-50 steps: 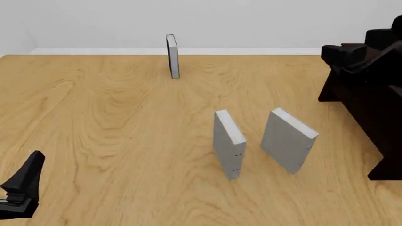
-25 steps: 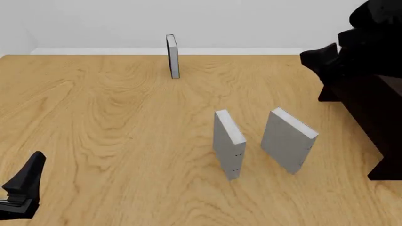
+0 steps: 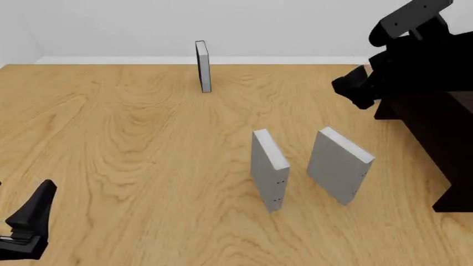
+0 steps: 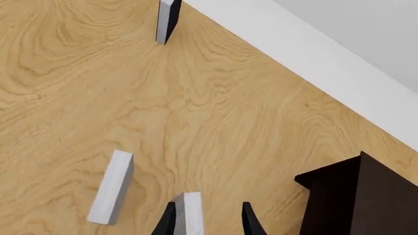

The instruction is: Pick up the book on the right and place it on the cabinet shelf.

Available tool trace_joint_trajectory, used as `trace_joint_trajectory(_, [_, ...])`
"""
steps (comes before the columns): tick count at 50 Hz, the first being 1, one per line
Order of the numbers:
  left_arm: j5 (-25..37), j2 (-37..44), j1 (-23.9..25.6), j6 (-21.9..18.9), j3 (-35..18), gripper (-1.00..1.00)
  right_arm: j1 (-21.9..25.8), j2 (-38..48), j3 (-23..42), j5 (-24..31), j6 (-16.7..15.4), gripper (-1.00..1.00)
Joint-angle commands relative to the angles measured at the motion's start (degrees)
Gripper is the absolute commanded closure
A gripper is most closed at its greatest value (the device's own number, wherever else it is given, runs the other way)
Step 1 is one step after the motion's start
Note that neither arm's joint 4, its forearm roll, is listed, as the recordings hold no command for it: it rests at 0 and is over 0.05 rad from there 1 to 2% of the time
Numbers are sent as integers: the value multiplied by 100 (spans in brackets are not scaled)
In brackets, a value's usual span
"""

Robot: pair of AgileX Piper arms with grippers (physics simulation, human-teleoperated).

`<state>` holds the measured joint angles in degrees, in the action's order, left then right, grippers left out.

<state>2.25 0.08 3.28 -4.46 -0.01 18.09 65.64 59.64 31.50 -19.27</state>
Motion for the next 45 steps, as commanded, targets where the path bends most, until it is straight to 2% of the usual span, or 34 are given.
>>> trace_joint_trajectory(1, [25, 0, 77, -110, 0, -100, 8, 370, 111, 105, -35, -100])
trace_joint_trajectory(13, [14, -2, 117, -150, 0, -100, 83, 667, 100, 134, 17, -100])
trace_joint_trajectory(45, [-8, -6, 234, -325, 1, -100, -166, 1345, -245, -420, -278, -100])
